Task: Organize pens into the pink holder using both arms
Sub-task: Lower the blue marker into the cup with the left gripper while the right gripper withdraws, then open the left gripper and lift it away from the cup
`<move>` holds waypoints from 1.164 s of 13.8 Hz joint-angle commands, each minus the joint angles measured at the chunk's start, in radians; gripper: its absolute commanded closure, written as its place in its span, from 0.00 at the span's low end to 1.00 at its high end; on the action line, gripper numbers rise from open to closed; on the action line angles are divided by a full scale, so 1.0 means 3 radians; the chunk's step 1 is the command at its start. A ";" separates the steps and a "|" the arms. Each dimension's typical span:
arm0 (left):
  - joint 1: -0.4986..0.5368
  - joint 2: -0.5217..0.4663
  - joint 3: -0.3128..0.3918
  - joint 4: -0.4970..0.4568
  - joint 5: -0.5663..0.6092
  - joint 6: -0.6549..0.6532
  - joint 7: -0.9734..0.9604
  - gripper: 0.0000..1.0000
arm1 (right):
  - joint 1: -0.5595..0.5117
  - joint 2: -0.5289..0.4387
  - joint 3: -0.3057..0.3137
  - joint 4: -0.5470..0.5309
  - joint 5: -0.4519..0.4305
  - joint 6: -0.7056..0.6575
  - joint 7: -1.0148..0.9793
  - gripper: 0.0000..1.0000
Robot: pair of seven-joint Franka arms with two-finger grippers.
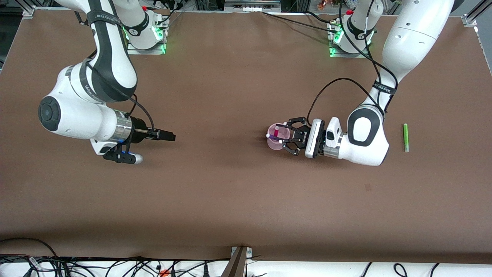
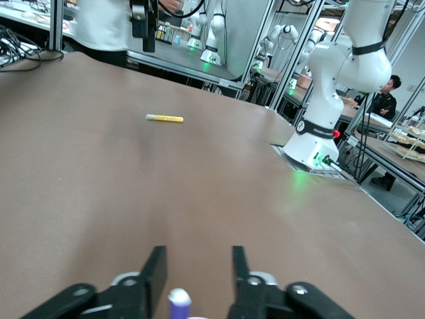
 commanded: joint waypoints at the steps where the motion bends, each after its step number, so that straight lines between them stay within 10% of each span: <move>1: 0.0105 -0.0121 -0.0034 -0.0058 -0.0067 -0.0110 0.0118 0.00 | 0.0024 -0.0100 -0.0033 0.0159 -0.0524 0.0005 -0.0293 0.00; 10: 0.0595 -0.0453 0.0063 0.0585 0.1638 -0.1172 -0.1991 0.00 | 0.0024 -0.0468 -0.0284 0.0447 -0.0765 -0.0469 -0.0320 0.00; 16: 0.0601 -0.0948 0.0052 0.0760 0.3085 -0.1491 -0.3556 0.00 | -0.0338 -0.0928 0.0067 0.0294 -0.1195 -0.0843 -0.0320 0.00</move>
